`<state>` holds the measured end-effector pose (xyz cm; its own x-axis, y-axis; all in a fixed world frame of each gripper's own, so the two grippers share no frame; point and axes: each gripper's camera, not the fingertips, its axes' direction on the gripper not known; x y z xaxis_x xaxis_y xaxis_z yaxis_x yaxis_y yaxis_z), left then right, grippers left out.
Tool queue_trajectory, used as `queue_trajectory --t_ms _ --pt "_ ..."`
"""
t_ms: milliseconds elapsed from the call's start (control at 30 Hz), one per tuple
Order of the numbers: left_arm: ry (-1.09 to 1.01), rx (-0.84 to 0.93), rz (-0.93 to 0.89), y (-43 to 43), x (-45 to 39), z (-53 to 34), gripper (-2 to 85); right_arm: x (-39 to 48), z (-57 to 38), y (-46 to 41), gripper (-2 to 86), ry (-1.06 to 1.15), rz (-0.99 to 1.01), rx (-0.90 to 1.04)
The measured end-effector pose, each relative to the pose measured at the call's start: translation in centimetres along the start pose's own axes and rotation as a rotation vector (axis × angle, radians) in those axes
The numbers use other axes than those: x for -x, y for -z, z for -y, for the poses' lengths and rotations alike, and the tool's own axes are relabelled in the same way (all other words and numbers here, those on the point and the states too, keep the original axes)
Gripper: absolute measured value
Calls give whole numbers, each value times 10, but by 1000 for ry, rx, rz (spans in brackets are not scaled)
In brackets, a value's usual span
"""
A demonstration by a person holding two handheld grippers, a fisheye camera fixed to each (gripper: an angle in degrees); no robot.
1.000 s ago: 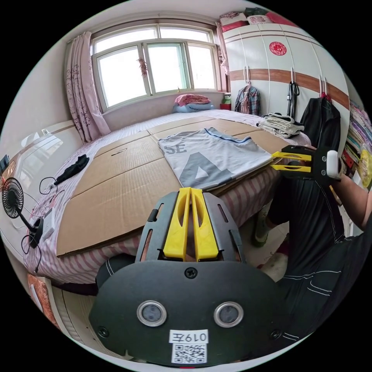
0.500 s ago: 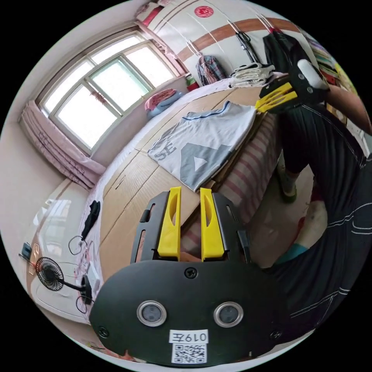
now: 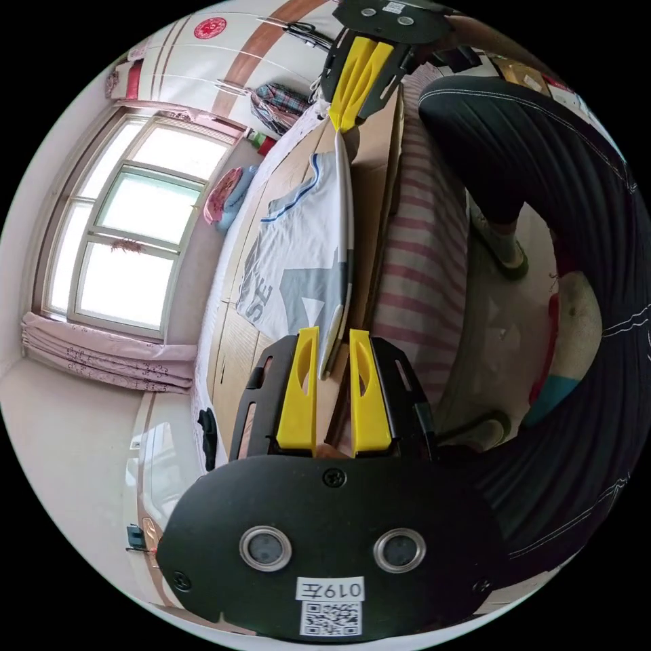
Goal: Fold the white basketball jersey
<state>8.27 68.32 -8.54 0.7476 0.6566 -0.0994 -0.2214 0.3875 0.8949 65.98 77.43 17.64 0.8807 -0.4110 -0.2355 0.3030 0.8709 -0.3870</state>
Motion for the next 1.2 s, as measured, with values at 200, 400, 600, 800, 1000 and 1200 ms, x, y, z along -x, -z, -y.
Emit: queue_trajectory --t_ms 200,400,600,800,1000,1200 --pt "-22 71 14 -4 -18 35 61 4 -6 -15 -9 -25 10 -6" --pt "-69 182 99 -13 -46 74 54 8 -10 -27 -9 -59 18 -9" --pt "-79 219 151 -12 -66 92 37 27 -16 -37 -9 -37 35 -13" --pt "-75 224 230 -12 -75 100 12 71 -15 -52 -9 68 9 6" --pt "-22 206 170 -7 -62 105 7 108 0 -56 -2 62 -42 -5" --pt "-17 209 173 -9 -54 110 6 142 29 -54 56 68 -45 8"
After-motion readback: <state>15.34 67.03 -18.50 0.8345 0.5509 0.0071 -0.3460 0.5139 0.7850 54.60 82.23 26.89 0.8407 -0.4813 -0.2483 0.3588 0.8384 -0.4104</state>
